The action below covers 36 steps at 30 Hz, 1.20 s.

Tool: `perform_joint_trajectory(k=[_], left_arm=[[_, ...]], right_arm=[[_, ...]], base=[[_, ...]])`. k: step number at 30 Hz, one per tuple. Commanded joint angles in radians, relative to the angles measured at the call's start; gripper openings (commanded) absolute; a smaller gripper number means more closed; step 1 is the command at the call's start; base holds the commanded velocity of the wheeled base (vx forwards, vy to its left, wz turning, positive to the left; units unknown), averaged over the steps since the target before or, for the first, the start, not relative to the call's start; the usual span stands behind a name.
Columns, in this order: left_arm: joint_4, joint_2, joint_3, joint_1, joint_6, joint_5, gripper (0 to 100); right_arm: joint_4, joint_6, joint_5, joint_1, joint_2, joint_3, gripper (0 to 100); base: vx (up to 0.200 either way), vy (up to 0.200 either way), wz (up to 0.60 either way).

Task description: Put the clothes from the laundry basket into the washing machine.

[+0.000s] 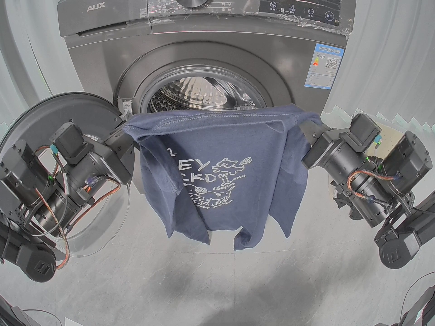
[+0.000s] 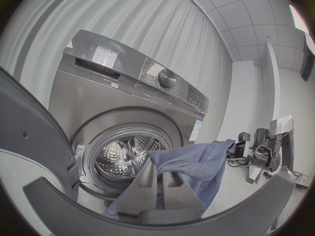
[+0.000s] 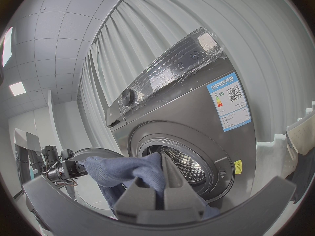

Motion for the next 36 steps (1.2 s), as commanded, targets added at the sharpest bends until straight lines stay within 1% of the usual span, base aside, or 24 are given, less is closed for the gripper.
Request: perform_joint_trajectory(k=[1, 4, 5, 9, 11, 12, 13, 15, 16, 17, 19, 23, 25, 28, 33, 36], left_arm=[[0.001, 0.007, -0.006, -0.015, 0.001, -0.003, 0], [0.003, 0.033, -0.006, -0.025, 0.001, -0.031, 0], [-0.002, 0.058, -0.005, -0.047, 0.001, -0.051, 0], [-0.003, 0.081, -0.032, -0.087, 0.002, -0.054, 0], [-0.002, 0.082, -0.055, -0.093, 0.001, -0.058, 0], [-0.002, 0.082, -0.057, -0.093, 0.001, -0.058, 0], [0.008, 0.082, -0.097, -0.093, 0.001, -0.061, 0], [0.012, 0.085, -0.12, -0.093, -0.001, -0.061, 0], [0.008, 0.102, -0.13, -0.098, -0.001, -0.06, 0], [0.0, 0.11, -0.127, -0.105, -0.001, -0.054, 0], [-0.006, 0.118, -0.126, -0.114, -0.001, -0.046, 0], [-0.012, 0.104, -0.155, -0.108, -0.004, -0.035, 0], [-0.011, 0.093, -0.166, -0.113, -0.004, -0.02, 0], [-0.008, 0.085, -0.164, -0.116, -0.002, -0.014, 0], [-0.011, 0.09, -0.157, -0.125, -0.001, -0.014, 0], [-0.012, 0.092, -0.158, -0.128, -0.002, -0.012, 0]], right_arm=[[0.0, 0.0, 0.001, 0.003, 0.008, -0.001, 0], [0.0, 0.001, 0.002, 0.004, 0.039, -0.001, 0], [0.0, 0.005, 0.001, 0.006, 0.06, 0.001, 0], [-0.003, 0.009, 0.001, 0.04, 0.083, 0.016, 0], [-0.001, 0.028, -0.002, 0.046, 0.091, 0.004, 0], [-0.001, 0.029, -0.002, 0.046, 0.091, 0.003, 0], [-0.001, 0.035, -0.002, 0.051, 0.094, 0.003, 0], [-0.001, 0.035, -0.002, 0.058, 0.099, 0.004, 0], [0.0, 0.035, -0.002, 0.075, 0.111, 0.013, 0], [0.0, 0.037, -0.004, 0.089, 0.119, 0.019, 100], [0.0, 0.035, -0.002, 0.115, 0.137, 0.045, 100], [0.0, 0.023, -0.001, 0.166, 0.191, 0.127, 100], [0.0, 0.023, -0.001, 0.181, 0.228, 0.139, 100], [0.0, 0.018, -0.001, 0.189, 0.281, 0.128, 100], [0.0, 0.011, 0.001, 0.189, 0.369, 0.064, 100], [0.0, 0.014, 0.002, 0.215, 0.39, 0.065, 100]], base=[[0.0, 0.0, 0.0], [0.0, 0.0, 0.0], [0.0, 0.0, 0.0], [0.0, 0.0, 0.0], [0.0, 0.0, 0.0], [0.0, 0.0, 0.0], [0.0, 0.0, 0.0], [0.0, 0.0, 0.0], [0.0, 0.0, 0.0], [0.0, 0.0, 0.0], [0.0, 0.0, 0.0], [0.0, 0.0, 0.0], [0.0, 0.0, 0.0], [0.0, 0.0, 0.0], [0.0, 0.0, 0.0], [0.0, 0.0, 0.0]])
